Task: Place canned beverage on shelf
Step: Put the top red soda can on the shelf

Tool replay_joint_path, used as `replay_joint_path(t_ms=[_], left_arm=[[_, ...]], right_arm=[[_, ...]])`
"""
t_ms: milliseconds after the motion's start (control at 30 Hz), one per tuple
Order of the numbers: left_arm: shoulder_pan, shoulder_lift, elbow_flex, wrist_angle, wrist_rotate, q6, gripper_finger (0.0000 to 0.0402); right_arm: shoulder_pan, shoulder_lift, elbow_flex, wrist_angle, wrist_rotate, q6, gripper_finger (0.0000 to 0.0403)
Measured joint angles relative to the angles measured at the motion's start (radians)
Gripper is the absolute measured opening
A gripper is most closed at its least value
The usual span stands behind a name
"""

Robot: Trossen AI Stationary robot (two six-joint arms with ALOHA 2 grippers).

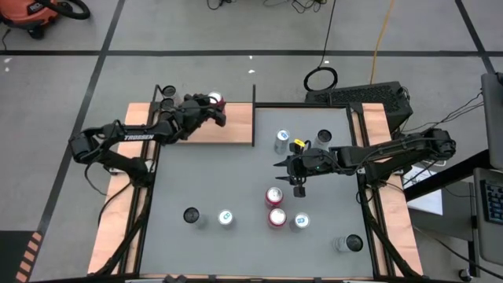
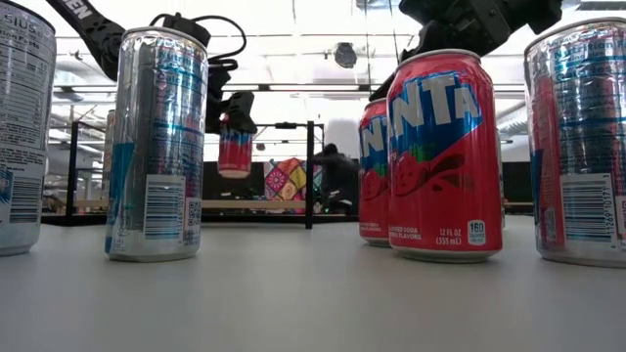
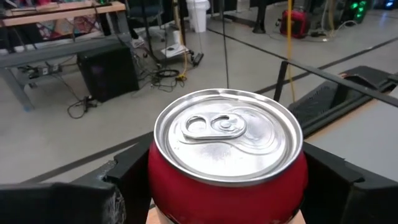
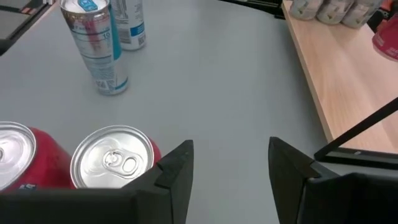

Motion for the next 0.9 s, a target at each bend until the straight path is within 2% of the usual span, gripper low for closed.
replay_joint_path(t_ms=[233, 900], left_arm=[[0.001, 0.029, -0.001, -0.096, -0.1, -0.057, 0.0293], [-0.001, 0.038, -0.001, -0.199, -0.123, -0.051, 0.0293]], right_arm=[[0.0, 0.0, 0.0, 0.009, 0.0, -0.011, 0.0141], [0.0, 0.0, -0.001, 0.009, 0.0, -0.012, 0.0141]])
